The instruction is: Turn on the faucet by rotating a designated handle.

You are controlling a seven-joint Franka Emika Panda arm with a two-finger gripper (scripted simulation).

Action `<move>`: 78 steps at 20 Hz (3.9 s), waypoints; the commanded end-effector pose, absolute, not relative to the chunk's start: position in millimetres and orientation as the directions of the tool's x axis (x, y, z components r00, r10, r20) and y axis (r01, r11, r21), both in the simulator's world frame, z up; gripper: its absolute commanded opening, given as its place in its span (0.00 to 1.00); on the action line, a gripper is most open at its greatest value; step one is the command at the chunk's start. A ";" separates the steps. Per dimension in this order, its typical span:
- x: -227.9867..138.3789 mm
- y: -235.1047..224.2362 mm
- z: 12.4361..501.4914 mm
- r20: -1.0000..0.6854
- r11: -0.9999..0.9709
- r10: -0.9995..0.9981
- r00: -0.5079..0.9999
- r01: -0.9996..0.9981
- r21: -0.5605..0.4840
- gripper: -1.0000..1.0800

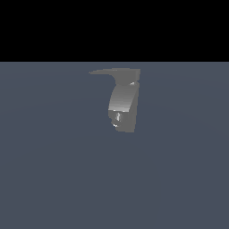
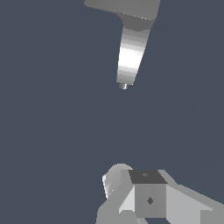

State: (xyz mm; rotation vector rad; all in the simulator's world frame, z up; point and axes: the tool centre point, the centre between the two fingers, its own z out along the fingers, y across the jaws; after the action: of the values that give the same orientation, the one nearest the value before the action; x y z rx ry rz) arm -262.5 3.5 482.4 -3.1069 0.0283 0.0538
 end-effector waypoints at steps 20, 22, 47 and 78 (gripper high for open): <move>-237.2 44.0 459.3 -0.036 -0.978 -0.203 0.978 -0.205 -0.030 0.00; -230.6 52.3 454.1 -0.037 -0.969 -0.244 0.969 -0.245 -0.029 0.00; -119.0 129.4 388.1 -0.037 -0.715 -0.698 0.715 -0.699 -0.020 0.00; 52.8 122.3 303.6 -0.019 -0.124 -0.992 0.125 -0.992 -0.005 0.00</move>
State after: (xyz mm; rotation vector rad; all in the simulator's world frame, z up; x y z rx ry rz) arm 43.2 126.0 308.6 -2.3827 2.0198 0.0202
